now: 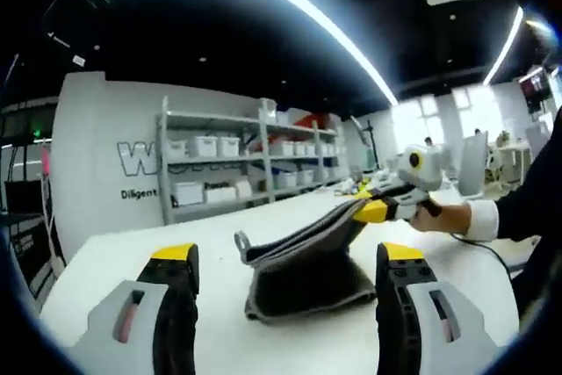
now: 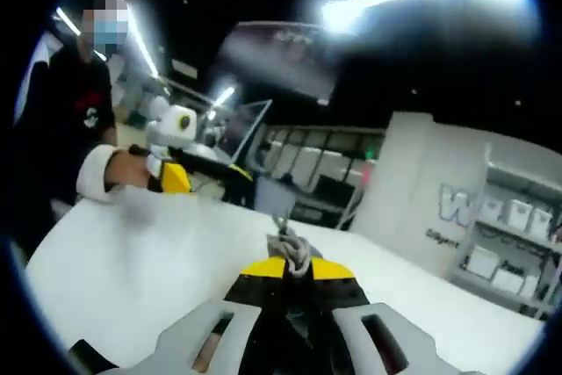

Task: Open the folded towel by lifting each exposed corner and separating the folded layers until the towel lies flat within the target outline without major curled edges

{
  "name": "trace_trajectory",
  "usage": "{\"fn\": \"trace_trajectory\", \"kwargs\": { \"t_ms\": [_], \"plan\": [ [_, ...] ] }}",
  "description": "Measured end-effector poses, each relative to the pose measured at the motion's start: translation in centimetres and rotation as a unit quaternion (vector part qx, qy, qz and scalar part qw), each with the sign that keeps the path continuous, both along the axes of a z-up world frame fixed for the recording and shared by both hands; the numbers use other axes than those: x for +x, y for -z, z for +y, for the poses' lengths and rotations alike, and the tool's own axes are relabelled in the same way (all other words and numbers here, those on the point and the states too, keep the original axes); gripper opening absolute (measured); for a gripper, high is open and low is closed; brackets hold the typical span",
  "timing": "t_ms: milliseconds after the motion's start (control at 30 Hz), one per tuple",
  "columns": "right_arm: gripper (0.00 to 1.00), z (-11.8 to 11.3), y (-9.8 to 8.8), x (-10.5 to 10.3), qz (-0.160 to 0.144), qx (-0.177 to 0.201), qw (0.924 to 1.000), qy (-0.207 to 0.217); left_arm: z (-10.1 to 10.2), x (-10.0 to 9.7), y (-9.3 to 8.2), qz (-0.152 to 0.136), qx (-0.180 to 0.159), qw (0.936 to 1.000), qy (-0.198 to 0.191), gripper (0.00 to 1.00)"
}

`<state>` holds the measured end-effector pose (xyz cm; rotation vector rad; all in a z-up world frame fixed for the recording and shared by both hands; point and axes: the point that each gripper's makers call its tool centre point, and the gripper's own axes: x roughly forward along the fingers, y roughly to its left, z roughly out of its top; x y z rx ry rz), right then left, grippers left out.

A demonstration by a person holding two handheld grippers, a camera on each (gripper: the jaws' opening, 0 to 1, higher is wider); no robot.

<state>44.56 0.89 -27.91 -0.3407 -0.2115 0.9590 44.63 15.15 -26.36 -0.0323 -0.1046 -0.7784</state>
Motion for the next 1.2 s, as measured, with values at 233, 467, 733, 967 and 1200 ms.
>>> {"fn": "trace_trajectory", "kwargs": {
  "t_ms": [233, 467, 733, 967, 1200],
  "plan": [
    [0.01, 0.1, 0.0, 0.0, 0.004, 0.005, 1.0000, -0.004, -0.6, 1.1, 0.7, 0.036, -0.028, 0.9989, -0.011, 0.79],
    [0.01, 0.4, -0.3, -0.6, 0.011, 0.018, 0.9997, -0.015, -0.9, 3.0, 2.0, 0.019, 0.020, 0.9996, -0.009, 0.83],
    [0.01, 0.6, -1.0, -1.3, 0.018, 0.036, 0.9988, -0.029, -2.3, 3.9, 2.8, -0.031, 0.053, 0.9973, 0.041, 0.92],
    [0.01, 0.2, -1.7, -1.9, 0.042, 0.077, 0.9943, -0.061, -2.9, 4.8, 3.2, -0.058, 0.026, 0.9948, 0.079, 0.85],
    [0.01, 0.4, -1.7, -2.4, 0.053, 0.086, 0.9916, -0.082, -4.7, 4.8, 3.6, -0.085, 0.070, 0.9890, 0.099, 0.75]
  ]
}}
